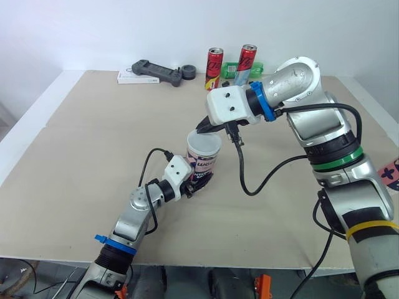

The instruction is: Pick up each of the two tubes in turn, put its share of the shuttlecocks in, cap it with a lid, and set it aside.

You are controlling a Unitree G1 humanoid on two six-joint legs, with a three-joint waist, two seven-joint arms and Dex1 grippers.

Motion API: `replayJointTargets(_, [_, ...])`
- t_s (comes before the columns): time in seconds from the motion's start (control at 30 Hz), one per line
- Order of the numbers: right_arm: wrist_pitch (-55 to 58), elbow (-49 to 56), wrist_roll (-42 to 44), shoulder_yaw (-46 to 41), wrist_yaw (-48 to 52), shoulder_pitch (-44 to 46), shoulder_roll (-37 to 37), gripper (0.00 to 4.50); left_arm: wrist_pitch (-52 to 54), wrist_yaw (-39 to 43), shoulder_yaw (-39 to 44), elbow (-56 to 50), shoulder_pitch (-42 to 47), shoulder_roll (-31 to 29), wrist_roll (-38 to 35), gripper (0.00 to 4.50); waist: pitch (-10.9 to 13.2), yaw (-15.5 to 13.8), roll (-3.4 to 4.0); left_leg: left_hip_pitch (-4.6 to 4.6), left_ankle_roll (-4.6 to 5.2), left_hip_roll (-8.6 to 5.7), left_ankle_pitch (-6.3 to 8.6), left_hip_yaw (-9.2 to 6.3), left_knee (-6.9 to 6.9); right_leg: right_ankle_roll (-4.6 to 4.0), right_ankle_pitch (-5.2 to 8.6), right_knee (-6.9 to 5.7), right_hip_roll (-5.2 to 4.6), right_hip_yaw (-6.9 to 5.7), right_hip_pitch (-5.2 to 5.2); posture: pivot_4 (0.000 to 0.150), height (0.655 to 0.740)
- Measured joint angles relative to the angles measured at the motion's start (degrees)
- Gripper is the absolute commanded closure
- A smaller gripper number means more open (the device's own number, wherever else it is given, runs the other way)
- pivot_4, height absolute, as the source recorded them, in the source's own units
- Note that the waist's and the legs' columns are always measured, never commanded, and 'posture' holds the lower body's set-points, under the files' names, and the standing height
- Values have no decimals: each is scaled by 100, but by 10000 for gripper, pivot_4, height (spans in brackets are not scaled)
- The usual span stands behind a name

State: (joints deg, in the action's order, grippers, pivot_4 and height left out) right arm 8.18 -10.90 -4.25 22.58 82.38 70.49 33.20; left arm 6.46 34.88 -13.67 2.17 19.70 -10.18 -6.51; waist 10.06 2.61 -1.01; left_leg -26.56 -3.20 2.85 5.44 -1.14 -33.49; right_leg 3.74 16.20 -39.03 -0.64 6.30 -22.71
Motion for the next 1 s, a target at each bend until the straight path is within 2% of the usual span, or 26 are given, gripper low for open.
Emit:
replayJointTargets(0.33, [-48,-23,-26,0,-5,0,-14,44375,0,0,0,5,5,-2,0,20549,0,0,0,0,0,0,0,0,0,1,0,0,0,0,0,1500,7400])
replayJointTargets(0.37, [-76,-50,-41,0,-17,0,-25,39948,1,0,0,5,5,-2,1,20549,0,0,0,0,0,0,0,0,0,1,-1,0,0,0,0,1500,7400])
replayJointTargets(0.43, [-114,-65,-48,0,-33,0,-37,35610,0,0,0,5,5,-2,0,20549,0,0,0,0,0,0,0,0,0,5,-3,0,0,0,0,1500,7400])
replayJointTargets(0.63, [-163,-83,-44,-36,-144,49,-50,6428,2,-1,1,6,5,-2,0,20549,0,0,0,0,0,0,0,0,0,4,-2,0,0,0,0,1500,7400])
replayJointTargets(0.67, [-174,-112,-42,-37,-161,92,-51,2278,2,-2,1,6,5,-2,0,20549,0,0,0,0,0,0,0,0,0,4,-2,0,0,0,-1,1500,7400])
replayJointTargets(0.7, [-176,-144,-40,-44,-173,135,-52,996,1,-4,0,6,5,-2,0,20549,0,0,0,0,0,0,0,0,0,4,-2,0,0,0,0,1500,7400])
replayJointTargets(0.87, [-177,-269,7,-58,-232,274,-65,996,0,-4,-1,5,6,-1,-1,20549,0,0,0,0,0,0,0,0,0,2,-3,0,0,0,0,1500,7400])
replayJointTargets(0.9, [-153,-301,74,-87,-238,324,-64,4849,-1,-4,0,4,6,-1,-1,20549,0,0,0,0,0,0,0,0,0,0,-5,0,0,0,-1,1500,7400])
replayJointTargets(0.97, [-89,-302,194,-170,-224,410,-64,8960,-1,-4,0,4,6,0,-1,20549,0,0,0,0,0,0,0,0,1,0,-6,0,0,0,-1,1500,7400])
replayJointTargets(1.0, [-40,-299,281,-245,-204,455,-63,13994,0,-3,-2,4,6,0,-1,20549,0,-1,0,0,0,0,0,0,2,-1,-7,0,0,0,-1,1500,7400])
